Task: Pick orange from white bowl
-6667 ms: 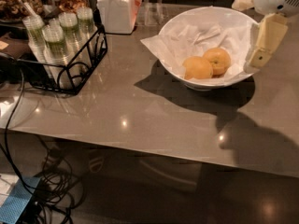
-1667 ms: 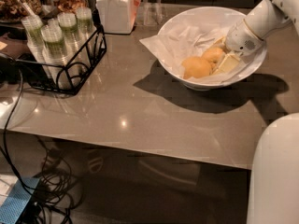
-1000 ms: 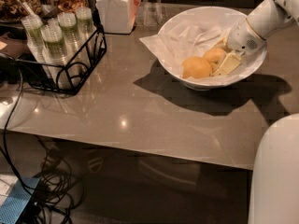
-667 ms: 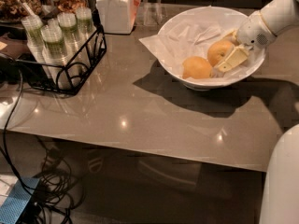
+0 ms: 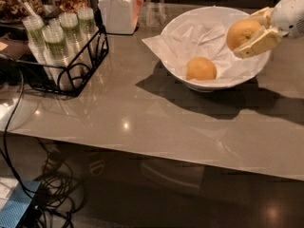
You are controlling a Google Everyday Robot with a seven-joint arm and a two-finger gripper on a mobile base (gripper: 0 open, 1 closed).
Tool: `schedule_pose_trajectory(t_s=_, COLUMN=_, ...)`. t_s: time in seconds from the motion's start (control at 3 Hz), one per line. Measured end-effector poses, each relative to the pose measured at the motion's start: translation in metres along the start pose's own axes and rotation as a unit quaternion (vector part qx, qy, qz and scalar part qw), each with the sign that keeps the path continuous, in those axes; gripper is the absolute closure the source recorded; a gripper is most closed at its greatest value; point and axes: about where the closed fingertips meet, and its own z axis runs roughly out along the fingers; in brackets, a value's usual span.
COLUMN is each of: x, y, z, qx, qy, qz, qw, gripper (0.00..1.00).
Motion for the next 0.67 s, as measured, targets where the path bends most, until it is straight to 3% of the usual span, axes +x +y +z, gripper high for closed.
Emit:
schedule_pose_trajectory(t_s=0.33, x=-0.0102, y=0.0227, z=-0.0347, qx=0.034, qy=-0.031, qz=0.011, qw=0.9989, gripper=1.00)
schedule_pose_trajectory(t_s=0.67, x=-0.0029, y=0.0271, z=-0.0368, qx=0.035, qy=-0.029, qz=0.019, qw=0.9988, gripper=1.00)
